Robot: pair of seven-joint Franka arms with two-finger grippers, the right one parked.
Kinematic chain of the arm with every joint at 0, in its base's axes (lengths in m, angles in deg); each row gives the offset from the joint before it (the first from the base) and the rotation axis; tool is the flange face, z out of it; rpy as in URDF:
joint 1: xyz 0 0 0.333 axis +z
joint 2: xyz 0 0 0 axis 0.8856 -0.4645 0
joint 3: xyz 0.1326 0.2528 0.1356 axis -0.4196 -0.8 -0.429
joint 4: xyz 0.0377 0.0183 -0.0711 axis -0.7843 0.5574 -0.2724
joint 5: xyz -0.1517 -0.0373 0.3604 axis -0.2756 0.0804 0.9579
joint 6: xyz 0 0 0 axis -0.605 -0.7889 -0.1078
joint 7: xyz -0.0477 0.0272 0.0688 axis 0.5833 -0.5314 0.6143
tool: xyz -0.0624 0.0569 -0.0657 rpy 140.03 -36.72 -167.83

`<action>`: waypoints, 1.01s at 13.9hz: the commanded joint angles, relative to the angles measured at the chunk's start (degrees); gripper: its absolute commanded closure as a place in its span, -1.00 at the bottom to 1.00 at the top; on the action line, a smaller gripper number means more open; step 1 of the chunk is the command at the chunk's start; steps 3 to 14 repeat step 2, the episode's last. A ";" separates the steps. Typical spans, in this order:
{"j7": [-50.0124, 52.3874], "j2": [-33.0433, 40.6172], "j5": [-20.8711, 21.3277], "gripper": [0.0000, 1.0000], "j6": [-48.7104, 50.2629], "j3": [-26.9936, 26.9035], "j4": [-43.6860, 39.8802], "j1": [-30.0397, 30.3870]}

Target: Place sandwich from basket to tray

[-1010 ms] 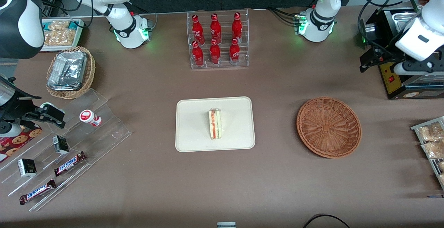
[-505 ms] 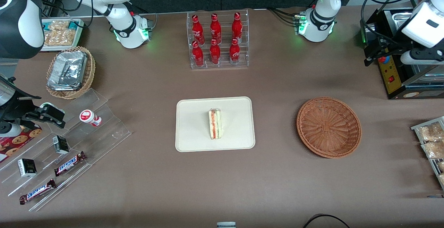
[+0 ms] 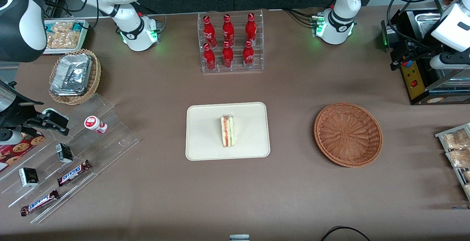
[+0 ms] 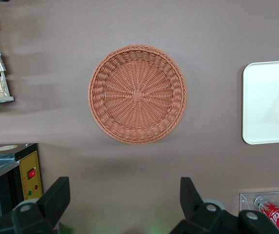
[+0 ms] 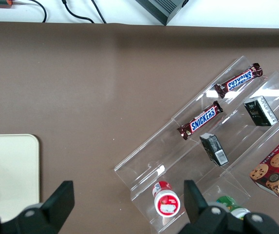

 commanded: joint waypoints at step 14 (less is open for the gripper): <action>-0.13 -0.76 -0.11 -1.00 1.25 -0.52 -0.85 -0.93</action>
